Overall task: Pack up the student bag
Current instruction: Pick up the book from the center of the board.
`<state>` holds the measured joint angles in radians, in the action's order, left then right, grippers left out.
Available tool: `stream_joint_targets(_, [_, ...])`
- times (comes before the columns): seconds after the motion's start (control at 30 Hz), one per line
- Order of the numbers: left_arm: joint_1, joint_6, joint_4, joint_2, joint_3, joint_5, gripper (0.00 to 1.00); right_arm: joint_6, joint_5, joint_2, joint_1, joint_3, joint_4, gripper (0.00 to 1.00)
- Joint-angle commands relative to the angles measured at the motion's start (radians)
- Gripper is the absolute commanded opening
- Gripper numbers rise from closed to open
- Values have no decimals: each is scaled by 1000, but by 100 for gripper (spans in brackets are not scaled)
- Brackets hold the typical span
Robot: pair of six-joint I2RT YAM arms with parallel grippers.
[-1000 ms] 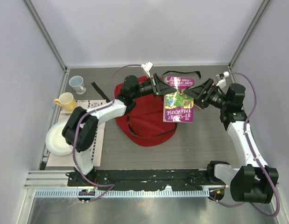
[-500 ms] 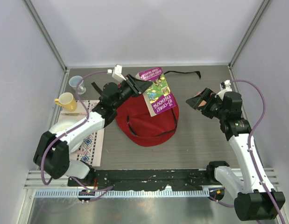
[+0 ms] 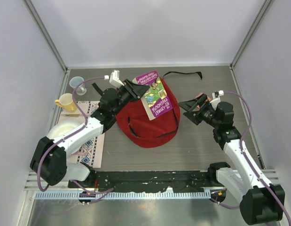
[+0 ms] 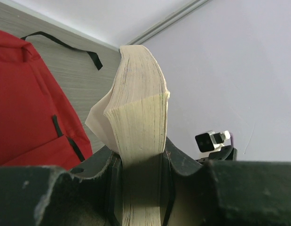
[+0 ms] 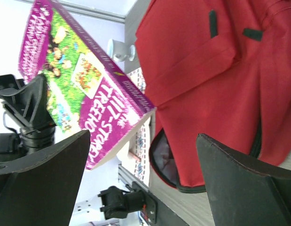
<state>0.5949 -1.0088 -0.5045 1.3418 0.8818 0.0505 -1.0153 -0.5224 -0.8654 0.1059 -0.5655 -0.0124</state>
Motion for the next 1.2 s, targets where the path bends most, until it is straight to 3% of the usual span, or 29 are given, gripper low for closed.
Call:
stream_joint_targets(0.0, [5,-1,-146,-61,3,-32,0,-161,33,66,46,4,-208,100])
stream_joint_targets(0.23, [20,-45,-250,-23,-9,-38,0,-295,100,-18,195,87,-376,95])
stream_joint_targets(0.43, [22,-111,-331,-1,-29,-41,0,-293,194,-82,302,84,-446,96])
stream_joint_targets(0.8, [29,-195,-422,17,-76,-103,0,-296,203,-225,367,53,-699,96])
stream_joint_targets(1.0, [40,-238,-494,48,-99,-130,0,-316,223,-244,380,41,-773,79])
stream_joint_targets(1.17, [59,-248,-525,69,-103,-140,0,-325,239,-248,380,36,-793,57])
